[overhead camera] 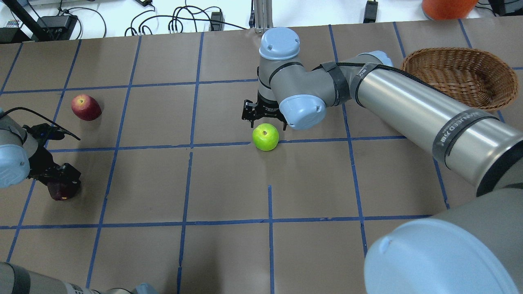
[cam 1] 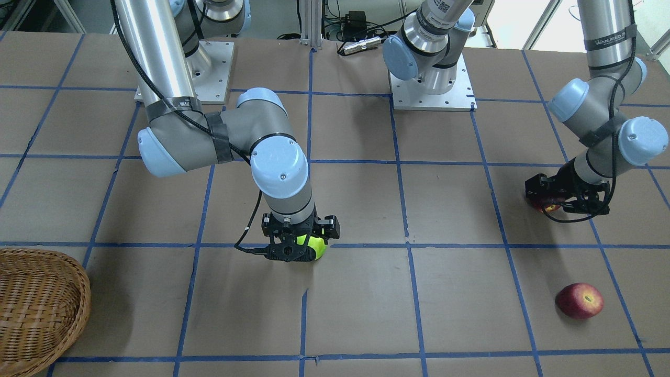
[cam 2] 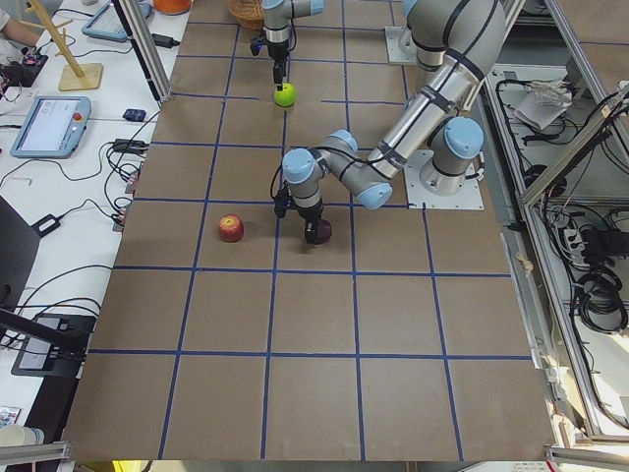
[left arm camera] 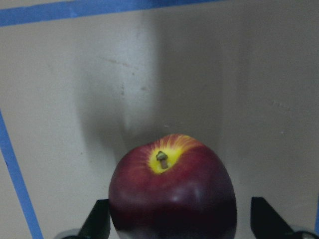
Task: Put all apples into basket
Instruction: 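Grasp green apple with right gripper while left grasps purple apple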
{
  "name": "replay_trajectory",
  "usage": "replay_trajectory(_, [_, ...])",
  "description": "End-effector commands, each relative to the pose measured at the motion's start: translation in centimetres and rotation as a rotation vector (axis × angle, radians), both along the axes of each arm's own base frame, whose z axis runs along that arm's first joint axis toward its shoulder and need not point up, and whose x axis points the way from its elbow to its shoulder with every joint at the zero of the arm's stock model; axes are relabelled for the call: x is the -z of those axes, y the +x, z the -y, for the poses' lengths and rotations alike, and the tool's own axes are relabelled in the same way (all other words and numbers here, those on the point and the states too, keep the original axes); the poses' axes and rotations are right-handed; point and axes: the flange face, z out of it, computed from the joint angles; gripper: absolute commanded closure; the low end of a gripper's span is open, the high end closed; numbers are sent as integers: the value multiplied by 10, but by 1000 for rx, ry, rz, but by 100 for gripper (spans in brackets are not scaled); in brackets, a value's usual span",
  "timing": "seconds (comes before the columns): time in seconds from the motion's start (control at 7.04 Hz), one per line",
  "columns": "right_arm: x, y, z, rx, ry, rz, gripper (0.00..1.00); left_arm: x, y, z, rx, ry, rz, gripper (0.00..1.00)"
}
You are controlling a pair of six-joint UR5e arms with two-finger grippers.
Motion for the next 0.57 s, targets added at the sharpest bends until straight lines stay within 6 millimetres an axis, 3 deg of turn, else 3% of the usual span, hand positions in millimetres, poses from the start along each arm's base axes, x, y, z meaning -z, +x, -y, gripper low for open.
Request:
replay_trajectory(0.0, [24, 5, 5, 0, 32, 4, 0, 8, 2, 3, -2, -3, 4, 29])
replay_trajectory(0.14, [36, 4, 4, 4, 49, -8, 0, 1, 1, 8, -5, 10, 15, 66])
replay_trajectory(0.28, [35, 3, 3, 10, 46, -17, 13, -11, -9, 13, -52, 30, 8, 69])
replay_trajectory(0.43, [24, 3, 7, 7, 26, -11, 77, -26, -35, 35, -68, 35, 4, 69])
